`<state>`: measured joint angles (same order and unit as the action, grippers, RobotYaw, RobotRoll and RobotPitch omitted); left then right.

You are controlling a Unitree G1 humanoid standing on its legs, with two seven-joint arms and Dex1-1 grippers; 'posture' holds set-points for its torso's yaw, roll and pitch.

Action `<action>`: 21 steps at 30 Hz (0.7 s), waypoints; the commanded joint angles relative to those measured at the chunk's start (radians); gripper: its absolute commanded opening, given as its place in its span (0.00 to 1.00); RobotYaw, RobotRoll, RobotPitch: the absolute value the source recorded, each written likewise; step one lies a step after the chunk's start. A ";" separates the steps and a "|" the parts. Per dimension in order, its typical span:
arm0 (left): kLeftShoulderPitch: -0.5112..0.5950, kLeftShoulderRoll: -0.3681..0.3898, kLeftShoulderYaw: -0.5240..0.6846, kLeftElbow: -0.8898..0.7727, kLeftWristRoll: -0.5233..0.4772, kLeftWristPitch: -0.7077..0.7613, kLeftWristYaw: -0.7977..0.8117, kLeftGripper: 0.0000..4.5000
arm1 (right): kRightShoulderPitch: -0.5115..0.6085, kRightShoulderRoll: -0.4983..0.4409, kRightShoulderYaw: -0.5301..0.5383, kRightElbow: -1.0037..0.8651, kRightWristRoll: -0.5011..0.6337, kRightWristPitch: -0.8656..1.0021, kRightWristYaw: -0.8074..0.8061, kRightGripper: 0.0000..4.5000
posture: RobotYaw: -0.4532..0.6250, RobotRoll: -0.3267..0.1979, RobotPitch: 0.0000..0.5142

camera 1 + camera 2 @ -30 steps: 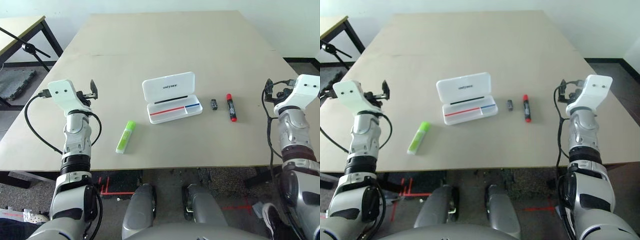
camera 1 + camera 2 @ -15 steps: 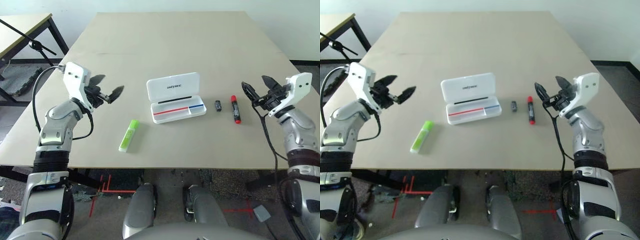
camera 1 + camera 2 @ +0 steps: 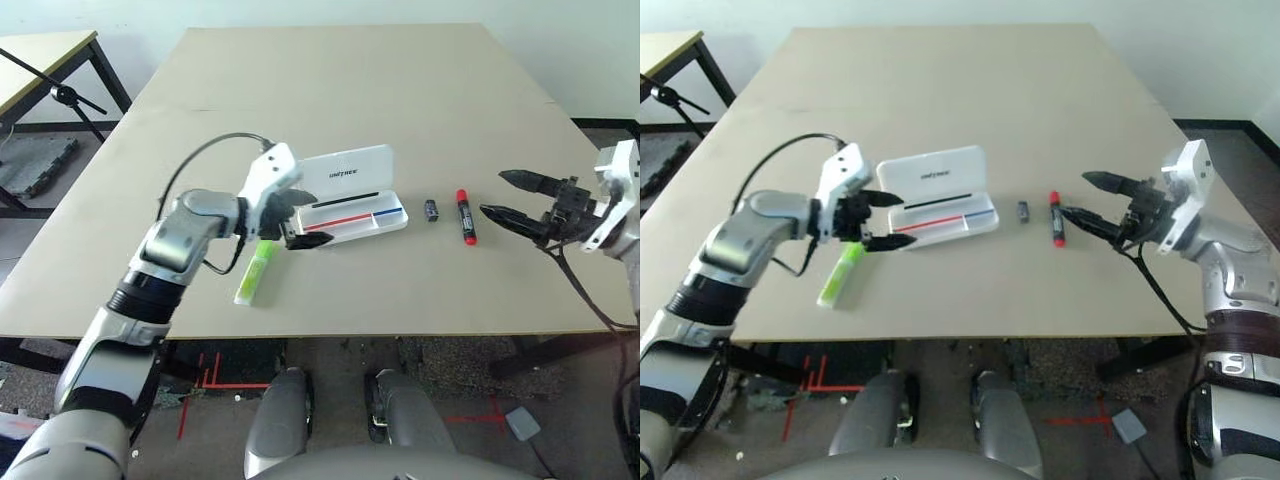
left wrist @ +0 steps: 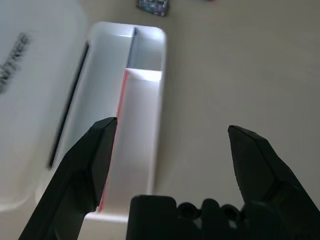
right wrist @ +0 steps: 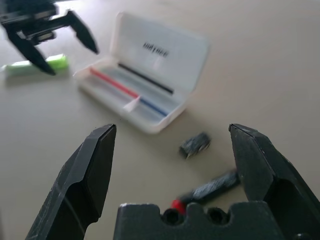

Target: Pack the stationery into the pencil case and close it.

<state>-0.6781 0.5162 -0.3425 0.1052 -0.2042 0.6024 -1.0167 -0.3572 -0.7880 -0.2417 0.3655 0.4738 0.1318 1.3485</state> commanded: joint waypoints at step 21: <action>-0.033 -0.105 -0.099 0.188 0.191 -0.113 0.012 1.00 | 0.014 -0.007 -0.007 -0.079 0.023 0.006 -0.006 1.00 | 0.54 0.62 0.22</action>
<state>-0.7186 0.4195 -0.4353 0.2934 -0.0208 0.4943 -0.9977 -0.3396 -0.7976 -0.2444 0.3013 0.4894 0.1426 1.3433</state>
